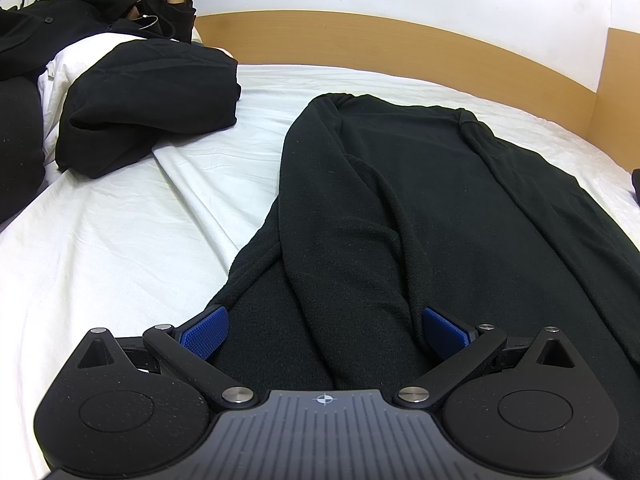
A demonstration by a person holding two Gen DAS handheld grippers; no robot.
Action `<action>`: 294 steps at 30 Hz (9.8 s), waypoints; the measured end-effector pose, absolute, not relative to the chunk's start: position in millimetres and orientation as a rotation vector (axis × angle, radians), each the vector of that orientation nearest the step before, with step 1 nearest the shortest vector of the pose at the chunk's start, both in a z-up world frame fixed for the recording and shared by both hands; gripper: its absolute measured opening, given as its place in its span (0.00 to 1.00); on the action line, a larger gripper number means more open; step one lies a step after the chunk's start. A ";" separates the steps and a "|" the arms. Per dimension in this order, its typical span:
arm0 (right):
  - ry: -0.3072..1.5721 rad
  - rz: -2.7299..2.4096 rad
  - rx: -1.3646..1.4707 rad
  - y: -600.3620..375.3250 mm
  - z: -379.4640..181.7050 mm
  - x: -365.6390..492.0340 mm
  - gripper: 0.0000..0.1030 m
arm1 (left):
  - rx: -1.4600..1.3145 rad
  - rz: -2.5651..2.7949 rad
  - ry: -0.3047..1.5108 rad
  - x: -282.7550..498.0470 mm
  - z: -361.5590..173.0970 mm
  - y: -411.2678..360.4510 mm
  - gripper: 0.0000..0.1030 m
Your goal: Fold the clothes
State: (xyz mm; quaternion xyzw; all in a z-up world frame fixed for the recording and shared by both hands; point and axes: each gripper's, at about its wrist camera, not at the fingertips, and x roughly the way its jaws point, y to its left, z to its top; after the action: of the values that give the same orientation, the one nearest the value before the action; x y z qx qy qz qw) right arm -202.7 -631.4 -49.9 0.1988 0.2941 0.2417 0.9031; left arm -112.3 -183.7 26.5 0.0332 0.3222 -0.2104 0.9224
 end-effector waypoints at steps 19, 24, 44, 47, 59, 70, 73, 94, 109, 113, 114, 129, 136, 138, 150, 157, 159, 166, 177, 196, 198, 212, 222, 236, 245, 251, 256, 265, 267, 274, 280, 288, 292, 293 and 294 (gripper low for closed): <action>0.493 0.318 0.065 -617.5 -27.9 -190.6 0.70 | 0.074 -0.422 0.664 -114.4 27.7 -192.8 0.99; 0.585 0.304 -0.071 -591.1 -60.1 -129.9 0.69 | 0.080 -0.417 0.662 -116.4 27.8 -194.2 0.99; 0.575 0.287 -0.002 -595.6 -55.6 -100.4 0.71 | 0.197 -0.462 0.710 -132.4 31.1 -187.9 1.00; 0.649 0.245 0.000 -594.2 -73.3 -81.7 0.71 | 0.217 -0.520 0.680 -165.3 28.6 -161.9 1.00; 0.646 0.264 -0.065 -583.5 -80.6 -83.5 0.86 | 0.173 -0.601 0.604 -147.0 105.6 -202.9 0.99; 0.648 0.290 -0.024 -580.5 -84.1 -85.1 0.90 | 0.152 -0.469 0.754 -155.7 37.8 -159.2 0.99; 0.637 0.368 0.077 -584.2 -71.8 -85.2 0.56 | 0.033 -0.517 0.784 -155.7 54.7 -139.1 0.99; 0.549 0.870 -0.089 -477.2 -62.8 -113.5 0.51 | -0.226 -0.662 0.920 -129.3 40.4 -132.7 0.17; 0.630 0.710 -0.198 -446.8 -83.6 -102.5 0.51 | -0.058 -0.715 0.847 -169.3 54.8 -141.2 0.30; 0.606 0.601 -0.149 -458.0 -86.8 -111.7 0.31 | 0.066 -0.712 0.802 -194.9 43.1 -142.3 0.35; 0.585 0.571 -0.156 -459.7 -86.4 -117.1 0.16 | 0.058 -0.711 0.787 -198.1 40.4 -138.4 0.35; 0.659 0.655 -0.047 -468.4 -91.4 -150.2 0.05 | 0.033 -0.720 0.680 -164.7 73.9 -150.6 0.53; 0.592 0.473 0.048 -484.1 -46.7 -136.0 0.49 | -0.006 -0.636 0.731 -130.3 38.0 -165.9 0.73; 0.577 0.456 0.050 -467.9 -39.9 -112.4 0.56 | 0.026 -0.627 0.700 -137.3 29.3 -162.3 0.75; 0.707 0.284 -0.108 -434.4 -80.1 -31.6 0.18 | 0.143 -0.641 0.646 -152.7 20.4 -144.8 0.91; 0.583 0.304 -0.092 -451.1 -55.2 -34.8 0.46 | 0.007 -0.665 0.716 -141.9 37.1 -136.2 0.95; 0.569 0.284 -0.140 -446.4 -61.0 -32.4 0.66 | -0.008 -0.657 0.689 -138.0 53.8 -143.1 0.99; 0.555 0.138 -0.088 -508.3 -71.2 -49.8 0.91 | 0.050 -0.654 0.641 -98.8 44.3 -186.6 0.99; 0.663 0.105 -0.037 -542.5 -110.2 -57.5 1.00 | 0.198 -0.583 0.668 -92.6 17.7 -217.9 0.99; 0.670 0.109 -0.031 -537.9 -95.0 -61.9 1.00 | 0.212 -0.605 0.655 -94.2 19.9 -223.9 1.00; 0.672 0.109 -0.033 -547.9 -91.3 -66.5 1.00 | 0.215 -0.599 0.651 -95.7 19.7 -224.2 1.00; 0.671 0.113 -0.031 -544.5 -90.0 -64.5 1.00 | 0.207 -0.591 0.649 -97.4 18.3 -225.7 1.00; 0.671 0.113 -0.031 -543.9 -89.7 -64.7 1.00 | 0.204 -0.593 0.648 -96.0 17.3 -225.3 1.00; 0.671 0.113 -0.030 -543.4 -89.9 -64.8 1.00 | 0.205 -0.589 0.647 -96.5 17.8 -227.1 1.00; 0.671 0.112 -0.030 -544.4 -90.1 -64.5 1.00 | 0.203 -0.588 0.647 -96.4 17.7 -226.3 1.00; 0.671 0.112 -0.030 -545.6 -90.3 -64.2 1.00 | 0.203 -0.589 0.647 -96.5 17.8 -225.7 1.00; 0.671 0.113 -0.030 -546.0 -90.5 -64.1 1.00 | 0.202 -0.590 0.646 -96.6 17.4 -224.8 1.00; 0.671 0.115 -0.031 -546.8 -90.8 -63.7 1.00 | 0.203 -0.592 0.646 -96.6 17.4 -224.2 1.00; 0.671 0.115 -0.031 -546.7 -90.8 -63.7 1.00 | 0.203 -0.593 0.646 -96.3 17.3 -224.2 1.00; 0.671 0.115 -0.031 -546.9 -90.7 -63.7 1.00 | 0.204 -0.593 0.646 -95.8 17.4 -224.3 1.00; 0.671 0.115 -0.031 -546.8 -90.6 -63.7 1.00 | 0.202 -0.593 0.646 -96.0 17.4 -224.7 1.00; 0.671 0.115 -0.031 -546.6 -90.7 -63.5 1.00 | 0.202 -0.594 0.646 -96.0 17.6 -224.5 1.00; 0.671 0.115 -0.031 -546.7 -90.8 -63.4 1.00 | 0.203 -0.594 0.646 -95.6 17.4 -224.0 1.00; 0.671 0.115 -0.031 -546.7 -90.8 -63.3 1.00 | 0.203 -0.595 0.646 -95.2 17.4 -223.6 1.00; 0.671 0.115 -0.031 -546.6 -90.9 -63.3 1.00 | 0.203 -0.595 0.646 -95.1 17.3 -223.7 1.00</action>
State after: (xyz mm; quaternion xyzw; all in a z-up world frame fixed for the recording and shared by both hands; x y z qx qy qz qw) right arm -63.3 -546.6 -90.9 -0.0152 0.3292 0.0564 0.9425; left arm -95.1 -223.7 17.3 0.0983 0.3121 -0.2875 0.9002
